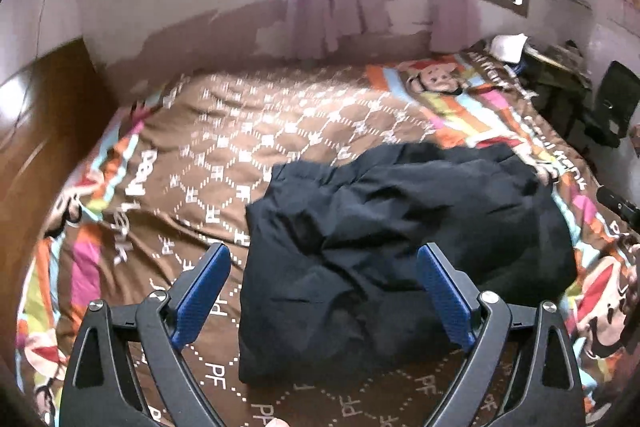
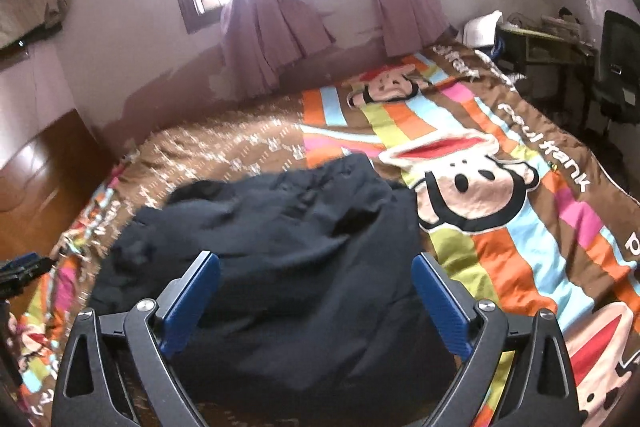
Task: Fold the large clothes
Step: 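Open the right gripper and pull both grippers back from the jacket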
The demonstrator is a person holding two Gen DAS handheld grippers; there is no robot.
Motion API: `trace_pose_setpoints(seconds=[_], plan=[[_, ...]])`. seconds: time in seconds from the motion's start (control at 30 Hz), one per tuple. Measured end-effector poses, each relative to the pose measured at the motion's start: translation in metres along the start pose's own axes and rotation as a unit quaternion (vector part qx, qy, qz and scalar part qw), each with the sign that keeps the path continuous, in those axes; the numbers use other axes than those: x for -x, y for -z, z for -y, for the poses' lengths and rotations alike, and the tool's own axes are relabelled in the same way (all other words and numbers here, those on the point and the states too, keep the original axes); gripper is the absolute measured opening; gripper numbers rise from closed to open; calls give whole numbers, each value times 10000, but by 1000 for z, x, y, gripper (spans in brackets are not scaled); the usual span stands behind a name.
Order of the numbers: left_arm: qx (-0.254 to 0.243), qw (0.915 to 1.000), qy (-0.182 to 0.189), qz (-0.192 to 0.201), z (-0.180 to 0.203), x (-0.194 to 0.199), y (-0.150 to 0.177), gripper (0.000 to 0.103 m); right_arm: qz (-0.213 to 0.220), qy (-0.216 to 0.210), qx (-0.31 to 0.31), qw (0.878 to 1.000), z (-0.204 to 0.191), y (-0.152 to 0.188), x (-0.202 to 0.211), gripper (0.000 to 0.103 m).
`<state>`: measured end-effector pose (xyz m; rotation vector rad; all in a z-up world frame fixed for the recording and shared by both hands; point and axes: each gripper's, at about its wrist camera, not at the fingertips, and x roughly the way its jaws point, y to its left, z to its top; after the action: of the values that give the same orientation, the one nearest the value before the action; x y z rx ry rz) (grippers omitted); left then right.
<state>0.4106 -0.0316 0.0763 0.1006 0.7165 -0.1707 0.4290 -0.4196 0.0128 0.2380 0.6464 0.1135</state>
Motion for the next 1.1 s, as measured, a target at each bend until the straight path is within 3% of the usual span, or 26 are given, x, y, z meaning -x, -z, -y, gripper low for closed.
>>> trace_pose_setpoints(seconds=[0.3, 0.53, 0.83, 1.1], plan=[[2, 9972, 631, 389, 33, 67, -4, 92, 160, -160, 558, 9982, -45, -16, 92, 100], [27, 9949, 633, 791, 41, 115, 12, 92, -26, -502, 920, 9945, -75, -5, 142, 100], [105, 9901, 541, 1293, 31, 163, 46, 95, 446, -597, 1059, 9916, -101, 22, 197, 103], [405, 9874, 227, 1511, 20, 193, 85, 95, 1050, -729, 1296, 9833, -119, 52, 237, 103]])
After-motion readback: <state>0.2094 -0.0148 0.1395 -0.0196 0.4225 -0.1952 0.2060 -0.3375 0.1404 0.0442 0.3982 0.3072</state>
